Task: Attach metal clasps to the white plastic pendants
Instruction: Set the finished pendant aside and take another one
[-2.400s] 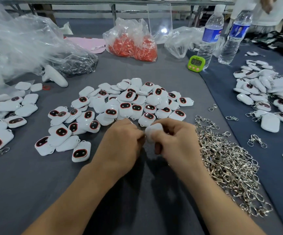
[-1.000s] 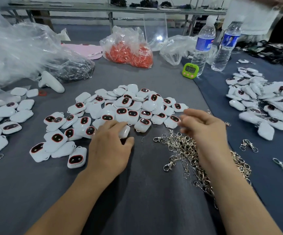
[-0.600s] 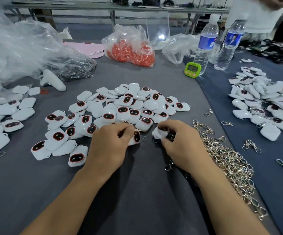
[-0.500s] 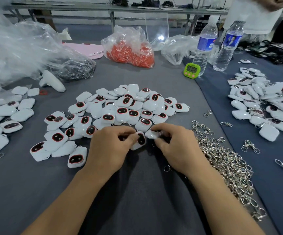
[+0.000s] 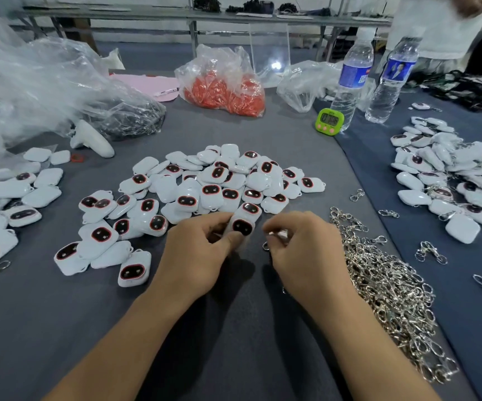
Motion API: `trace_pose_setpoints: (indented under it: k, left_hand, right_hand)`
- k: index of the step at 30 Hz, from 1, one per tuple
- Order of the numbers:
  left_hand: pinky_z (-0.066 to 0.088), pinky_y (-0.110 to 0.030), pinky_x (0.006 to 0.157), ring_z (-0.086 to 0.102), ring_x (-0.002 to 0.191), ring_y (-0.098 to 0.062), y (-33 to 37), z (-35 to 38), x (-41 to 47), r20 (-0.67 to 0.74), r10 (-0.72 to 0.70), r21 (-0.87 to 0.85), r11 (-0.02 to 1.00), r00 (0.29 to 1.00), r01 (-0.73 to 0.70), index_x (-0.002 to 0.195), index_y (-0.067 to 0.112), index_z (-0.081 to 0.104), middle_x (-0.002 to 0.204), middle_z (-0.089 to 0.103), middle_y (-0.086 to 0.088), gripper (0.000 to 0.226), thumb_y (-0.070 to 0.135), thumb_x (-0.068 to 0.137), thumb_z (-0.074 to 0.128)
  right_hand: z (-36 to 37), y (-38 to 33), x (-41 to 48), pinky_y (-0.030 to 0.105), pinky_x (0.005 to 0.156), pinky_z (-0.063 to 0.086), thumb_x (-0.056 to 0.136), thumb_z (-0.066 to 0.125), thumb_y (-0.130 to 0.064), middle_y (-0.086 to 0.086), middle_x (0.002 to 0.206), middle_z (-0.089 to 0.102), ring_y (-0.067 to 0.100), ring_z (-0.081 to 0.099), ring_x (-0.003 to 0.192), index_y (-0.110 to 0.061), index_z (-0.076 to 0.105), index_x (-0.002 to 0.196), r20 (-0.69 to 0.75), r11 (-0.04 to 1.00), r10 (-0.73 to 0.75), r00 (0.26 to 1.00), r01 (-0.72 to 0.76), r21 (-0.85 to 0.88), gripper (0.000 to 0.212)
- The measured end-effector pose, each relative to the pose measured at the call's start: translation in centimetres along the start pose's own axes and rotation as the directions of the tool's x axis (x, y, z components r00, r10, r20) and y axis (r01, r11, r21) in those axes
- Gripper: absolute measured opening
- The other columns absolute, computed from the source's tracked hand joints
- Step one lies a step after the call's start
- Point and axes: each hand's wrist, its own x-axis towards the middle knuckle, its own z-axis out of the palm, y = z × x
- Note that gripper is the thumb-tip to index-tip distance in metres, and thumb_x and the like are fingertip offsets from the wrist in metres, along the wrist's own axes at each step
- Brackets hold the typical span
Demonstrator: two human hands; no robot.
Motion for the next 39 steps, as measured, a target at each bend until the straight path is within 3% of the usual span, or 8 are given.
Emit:
trace_pose_setpoints:
  k: [4, 7, 12, 15, 20, 27, 33, 39]
  left_hand:
    - [0.061, -0.025, 0.069, 0.074, 0.076, -0.009, 1.2, 0.2, -0.3, 0.045, 0.008, -0.272, 0.962, 0.999, 0.005, 0.100, 0.042, 0.074, 0.089, 0.078, 0.014, 0.029, 0.014, 0.093, 0.070]
    - [0.058, -0.017, 0.066, 0.076, 0.081, -0.011, 1.9, 0.3, -0.3, 0.095, 0.026, -0.412, 0.911, 0.995, 0.015, 0.103, 0.037, 0.076, 0.092, 0.079, 0.009, 0.029, 0.011, 0.094, 0.068]
    - [0.039, 0.000, 0.073, 0.061, 0.082, 0.009, 1.5, 1.9, -1.2, -0.155, 0.124, 0.164, 0.982, 0.980, -0.099, 0.102, 0.036, 0.076, 0.079, 0.066, 0.028, 0.020, 0.034, 0.082, 0.080]
    - [0.034, -0.010, 0.083, 0.052, 0.094, 0.003, 1.3, 3.6, -1.5, 0.033, 0.192, 0.386, 0.903, 0.981, -0.190, 0.114, 0.033, 0.072, 0.100, 0.059, 0.022, 0.034, 0.044, 0.082, 0.076]
    - [0.040, -0.020, 0.088, 0.049, 0.105, -0.005, 1.4, 4.0, -0.8, 0.175, 0.221, 0.394, 0.877, 0.960, -0.273, 0.123, 0.042, 0.068, 0.109, 0.055, 0.018, 0.036, 0.045, 0.087, 0.070]
    - [0.049, -0.034, 0.075, 0.063, 0.090, -0.016, 1.2, 3.1, -0.8, 0.051, 0.194, 0.423, 0.885, 0.980, -0.197, 0.102, 0.031, 0.074, 0.094, 0.067, 0.009, 0.021, 0.039, 0.097, 0.056]
    - [0.050, -0.017, 0.066, 0.069, 0.063, 0.001, 1.0, 1.8, -0.1, -0.092, -0.133, -0.158, 0.981, 0.987, 0.117, 0.082, 0.042, 0.077, 0.068, 0.073, 0.018, 0.013, 0.034, 0.090, 0.070]
    - [0.050, -0.014, 0.060, 0.072, 0.065, -0.010, 1.3, 1.8, -0.1, -0.032, -0.185, -0.459, 0.876, 0.982, 0.150, 0.079, 0.032, 0.081, 0.073, 0.077, 0.001, 0.022, 0.019, 0.092, 0.069]
  right_hand:
    - [0.0, -0.5, 0.0, 0.031, 0.081, 0.051, 0.086, 0.072, -0.018, -0.007, 0.092, 0.074, 0.016, 0.065, 0.087, -0.030, 0.079, 0.101, 0.012, 0.990, 0.009, 1.000, -0.011, 0.140, 0.021]
    - [0.5, -0.4, -0.1, 0.016, 0.053, 0.038, 0.090, 0.063, -0.038, -0.012, 0.064, 0.063, 0.003, 0.050, 0.057, -0.024, 0.072, 0.087, 0.184, 0.913, 0.065, 0.981, -0.133, 0.385, 0.017]
    - [0.7, 0.1, 0.5, 0.033, 0.056, 0.048, 0.098, 0.066, -0.020, -0.005, 0.064, 0.068, 0.015, 0.060, 0.059, -0.020, 0.071, 0.086, 0.099, 0.767, 0.237, 0.967, -0.248, 0.592, 0.014]
    - [-0.2, 0.3, 1.2, 0.036, 0.055, 0.056, 0.099, 0.059, -0.006, 0.005, 0.061, 0.065, 0.025, 0.070, 0.060, -0.014, 0.064, 0.092, 0.099, 0.509, 0.395, 0.913, -0.307, 0.804, 0.012]
    - [-0.6, -0.4, 1.4, 0.035, 0.058, 0.059, 0.089, 0.060, 0.005, 0.014, 0.078, 0.067, 0.029, 0.071, 0.066, -0.004, 0.057, 0.103, 0.217, 0.296, 0.387, 0.896, -0.344, 0.891, 0.016]
    - [-0.3, -1.5, 0.7, 0.033, 0.077, 0.063, 0.096, 0.056, 0.008, 0.012, 0.087, 0.073, 0.024, 0.072, 0.078, -0.006, 0.060, 0.098, 0.341, 0.197, 0.275, 0.899, -0.400, 0.895, 0.015]
    - [-0.4, -0.9, 0.9, 0.029, 0.063, 0.060, 0.077, 0.061, 0.012, 0.016, 0.088, 0.073, 0.025, 0.072, 0.076, -0.008, 0.060, 0.081, 0.399, 0.140, 0.295, 0.868, -0.453, 0.881, 0.021]
    - [-0.1, -0.6, 0.3, 0.025, 0.061, 0.055, 0.070, 0.067, 0.007, 0.009, 0.090, 0.073, 0.019, 0.069, 0.078, -0.010, 0.063, 0.111, 0.554, 0.172, 0.173, 0.814, -0.579, 0.797, 0.044]
